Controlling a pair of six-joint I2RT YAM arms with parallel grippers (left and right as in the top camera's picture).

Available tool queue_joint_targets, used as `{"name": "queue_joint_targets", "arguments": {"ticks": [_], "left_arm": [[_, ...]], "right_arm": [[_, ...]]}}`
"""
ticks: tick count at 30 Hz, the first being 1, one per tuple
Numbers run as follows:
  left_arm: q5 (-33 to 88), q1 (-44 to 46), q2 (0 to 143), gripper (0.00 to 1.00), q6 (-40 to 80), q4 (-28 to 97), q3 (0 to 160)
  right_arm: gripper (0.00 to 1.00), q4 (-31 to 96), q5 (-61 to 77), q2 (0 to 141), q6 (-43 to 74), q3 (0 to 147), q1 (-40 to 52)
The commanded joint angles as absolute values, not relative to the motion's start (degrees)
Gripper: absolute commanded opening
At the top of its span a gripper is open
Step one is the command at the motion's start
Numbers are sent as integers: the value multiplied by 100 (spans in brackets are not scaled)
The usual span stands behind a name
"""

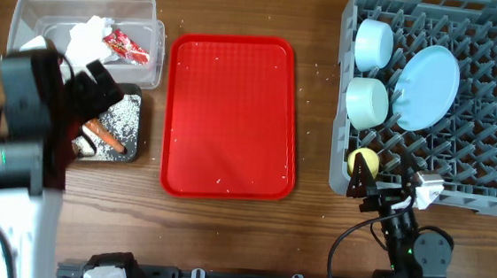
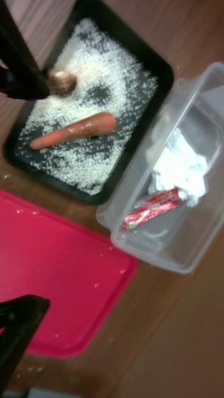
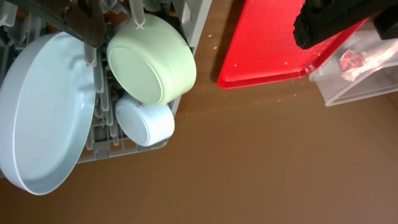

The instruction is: Sort waste into correct bins and load items into the dishwasher rack

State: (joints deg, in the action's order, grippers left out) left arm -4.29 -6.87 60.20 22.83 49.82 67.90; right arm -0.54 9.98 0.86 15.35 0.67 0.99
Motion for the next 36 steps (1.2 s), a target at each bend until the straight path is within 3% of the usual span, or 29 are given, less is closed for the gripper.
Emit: {"name": "queue_joint_targets", "arguments": {"ticks": [1,8,12,24,36], "left_arm": [[351,-687,4853,100,2296,3627,4895],[1031,-685,2823,100,2296,972,1916],[1066,-648,1968,100,2294,167,937],[290,-309,298,100,2274,27,32],[185,-309,16,100,2187,434,32]], "right_arm": [[100,-78,878,21,1509,30,132],[100,-80,878,21,1511,30,132],[100,-78,878,21,1509,30,132],[100,-80,878,21,1509,30,132],[100,-78,878,21,1509,30,132]]}}
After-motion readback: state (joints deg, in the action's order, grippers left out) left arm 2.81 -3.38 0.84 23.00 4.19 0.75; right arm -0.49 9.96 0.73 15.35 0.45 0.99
